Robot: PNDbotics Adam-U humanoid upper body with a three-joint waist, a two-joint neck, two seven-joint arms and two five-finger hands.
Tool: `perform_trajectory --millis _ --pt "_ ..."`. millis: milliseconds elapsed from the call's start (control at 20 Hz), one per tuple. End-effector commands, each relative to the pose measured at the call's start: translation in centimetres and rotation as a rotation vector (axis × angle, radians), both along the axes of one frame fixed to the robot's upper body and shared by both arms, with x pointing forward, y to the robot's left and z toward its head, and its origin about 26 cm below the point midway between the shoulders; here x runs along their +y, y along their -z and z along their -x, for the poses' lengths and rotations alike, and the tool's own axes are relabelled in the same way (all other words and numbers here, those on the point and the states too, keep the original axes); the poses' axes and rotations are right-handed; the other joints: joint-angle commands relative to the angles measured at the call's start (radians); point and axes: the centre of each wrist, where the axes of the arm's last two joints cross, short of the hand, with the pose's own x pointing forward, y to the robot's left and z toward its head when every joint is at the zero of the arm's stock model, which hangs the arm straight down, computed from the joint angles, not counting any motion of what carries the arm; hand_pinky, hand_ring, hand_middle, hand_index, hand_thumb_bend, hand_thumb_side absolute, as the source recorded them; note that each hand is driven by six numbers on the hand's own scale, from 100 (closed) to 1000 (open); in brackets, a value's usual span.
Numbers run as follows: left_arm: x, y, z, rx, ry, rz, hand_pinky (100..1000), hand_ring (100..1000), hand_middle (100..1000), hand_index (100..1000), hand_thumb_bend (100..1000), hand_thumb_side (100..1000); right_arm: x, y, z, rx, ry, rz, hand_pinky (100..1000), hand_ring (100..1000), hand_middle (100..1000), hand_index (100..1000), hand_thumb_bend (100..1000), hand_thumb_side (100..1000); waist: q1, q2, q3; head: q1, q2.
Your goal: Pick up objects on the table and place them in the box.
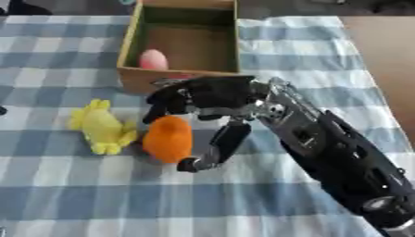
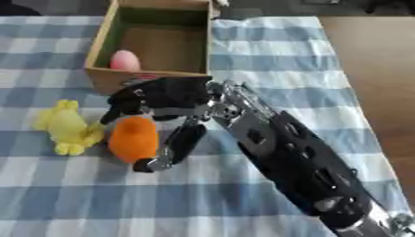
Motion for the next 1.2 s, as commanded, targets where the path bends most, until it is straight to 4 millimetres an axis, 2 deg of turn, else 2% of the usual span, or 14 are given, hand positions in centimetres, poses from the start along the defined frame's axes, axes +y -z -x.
perform_trajectory --millis 50,400,800,1000,1200 --pt "-0.1 -0.7 0.2 -0.026 0.008 -0.013 455 748 694 784 100 781 -0.1 -1.1 0.0 -0.177 -0.192 0.375 869 967 826 933 352 598 0.002 -0.017 0.0 -0.004 -0.012" --pt "-0.1 -0.7 0.2 -0.026 0.009 -0.013 456 748 694 784 100 782 -0.1 -0.7 -0.5 -0.196 -0.158 0.396 862 965 829 928 354 589 0.0 -0.018 0.002 -0.009 -0.018" --pt "-0.3 -0.8 0.1 -0.029 0.015 -0.012 456 748 694 784 100 781 0.4 0.9 -1.1 -0.161 -0.139 0.453 869 963 812 911 349 589 0.0 -0.015 0.007 -0.016 -0.022" --pt "-0.3 -0.8 0.1 -0.031 0.016 -0.01 456 749 694 783 100 782 0.4 1.2 -1.4 -0.16 -0.122 0.448 850 947 768 855 285 573 0.001 -0.013 0.009 -0.02 -0.026" --pt "-0.3 -0.8 0.1 -0.03 0.017 -0.009 456 749 694 783 100 782 0.5 1.5 -1.8 -0.165 -0.115 0.399 824 904 663 784 168 544 0.001 -0.013 0.009 -0.022 -0.027"
